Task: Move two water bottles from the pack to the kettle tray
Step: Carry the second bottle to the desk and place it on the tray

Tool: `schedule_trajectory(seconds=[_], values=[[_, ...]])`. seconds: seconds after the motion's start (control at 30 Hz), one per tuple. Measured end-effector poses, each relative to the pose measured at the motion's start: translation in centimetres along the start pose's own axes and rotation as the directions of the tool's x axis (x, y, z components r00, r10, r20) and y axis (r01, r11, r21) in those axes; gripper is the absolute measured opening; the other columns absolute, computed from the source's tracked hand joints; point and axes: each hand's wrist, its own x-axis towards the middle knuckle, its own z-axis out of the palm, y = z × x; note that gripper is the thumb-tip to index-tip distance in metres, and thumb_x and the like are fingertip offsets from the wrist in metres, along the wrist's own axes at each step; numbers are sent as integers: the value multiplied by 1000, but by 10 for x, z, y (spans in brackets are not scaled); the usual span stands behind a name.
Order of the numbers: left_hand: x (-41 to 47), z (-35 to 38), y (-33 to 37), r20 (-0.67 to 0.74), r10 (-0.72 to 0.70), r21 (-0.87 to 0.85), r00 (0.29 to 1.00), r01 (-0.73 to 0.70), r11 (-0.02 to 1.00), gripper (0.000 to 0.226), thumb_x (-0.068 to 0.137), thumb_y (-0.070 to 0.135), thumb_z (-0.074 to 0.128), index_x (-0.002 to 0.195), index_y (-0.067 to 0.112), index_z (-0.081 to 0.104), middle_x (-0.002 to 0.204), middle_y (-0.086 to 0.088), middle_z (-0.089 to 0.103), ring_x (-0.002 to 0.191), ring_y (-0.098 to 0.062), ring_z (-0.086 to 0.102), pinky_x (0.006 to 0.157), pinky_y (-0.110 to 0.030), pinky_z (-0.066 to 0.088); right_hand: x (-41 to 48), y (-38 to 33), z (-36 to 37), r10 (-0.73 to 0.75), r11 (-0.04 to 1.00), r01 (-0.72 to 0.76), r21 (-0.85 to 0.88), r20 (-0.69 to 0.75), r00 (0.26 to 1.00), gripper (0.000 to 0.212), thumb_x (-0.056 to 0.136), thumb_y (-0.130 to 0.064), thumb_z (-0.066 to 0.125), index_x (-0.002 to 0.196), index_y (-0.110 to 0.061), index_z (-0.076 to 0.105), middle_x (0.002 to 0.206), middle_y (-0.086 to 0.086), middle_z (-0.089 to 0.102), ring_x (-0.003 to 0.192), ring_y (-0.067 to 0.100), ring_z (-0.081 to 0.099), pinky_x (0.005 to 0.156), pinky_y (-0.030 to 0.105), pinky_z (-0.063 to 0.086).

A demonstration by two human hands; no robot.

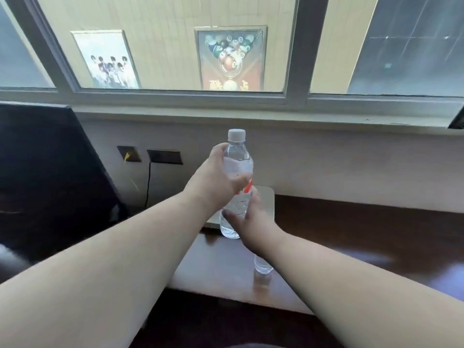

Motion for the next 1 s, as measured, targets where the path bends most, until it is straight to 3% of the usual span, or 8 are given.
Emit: schedule_trajectory(seconds=[0.1,0.2,0.27,0.37,0.47,0.63,0.8,1.0], values=[[60,-7,-11,48,35,-33,998,-33,999,85,63,58,68,139,41,34,115,12,58,98,-6,62,84,-25,49,56,-6,-11,24,999,-25,-47,-4,1000,73,97,-41,58,154,-38,13,101,-25,53,84,-1,55,70,12,39],[104,-3,-18,103,95,-97,990,-85,992,83,64,55,73,137,40,36,103,19,59,78,12,62,66,-6,44,105,-2,-26,28,999,-29,-42,-17,999,76,93,-37,66,153,-41,19,117,-18,57,111,8,57,94,27,41],[128,4,-24,167,119,-104,979,-102,989,73,64,51,78,127,45,41,105,17,64,79,8,64,68,-10,48,136,8,-38,59,993,-61,-102,-17,998,76,88,-35,72,150,-38,27,116,-19,59,114,11,57,93,27,43],[163,19,-34,233,141,-87,962,-124,988,68,67,42,83,122,48,44,112,15,63,91,5,63,72,-12,48,179,24,-53,84,967,-89,-237,-33,996,65,85,-35,77,138,-29,39,94,-26,53,90,7,58,64,11,38],[193,38,-50,264,119,-15,957,-120,993,66,70,38,84,126,39,49,112,13,63,99,-5,62,82,-25,49,220,50,-57,95,952,-103,-290,-40,995,58,83,-34,78,128,-27,41,87,-26,49,72,-7,51,52,7,35],[233,75,-86,311,-1,119,950,-38,992,62,74,42,79,128,36,49,109,12,65,97,-10,62,81,-29,49,283,98,-45,182,932,-169,-322,12,983,56,83,-27,78,129,-19,48,105,-1,64,94,22,63,73,29,44],[263,104,-120,333,-130,339,934,11,941,61,77,38,79,130,26,50,112,1,65,101,-24,61,76,-31,43,324,140,-19,253,935,-236,-266,30,967,64,81,-17,82,134,-11,47,119,3,63,108,23,61,92,36,48],[275,121,-135,320,-178,518,931,-14,855,38,82,38,70,113,17,60,110,-7,67,98,-32,64,77,-34,50,338,169,0,296,917,-273,-289,38,954,65,81,-18,82,135,-9,48,121,10,67,111,29,62,94,39,50]])
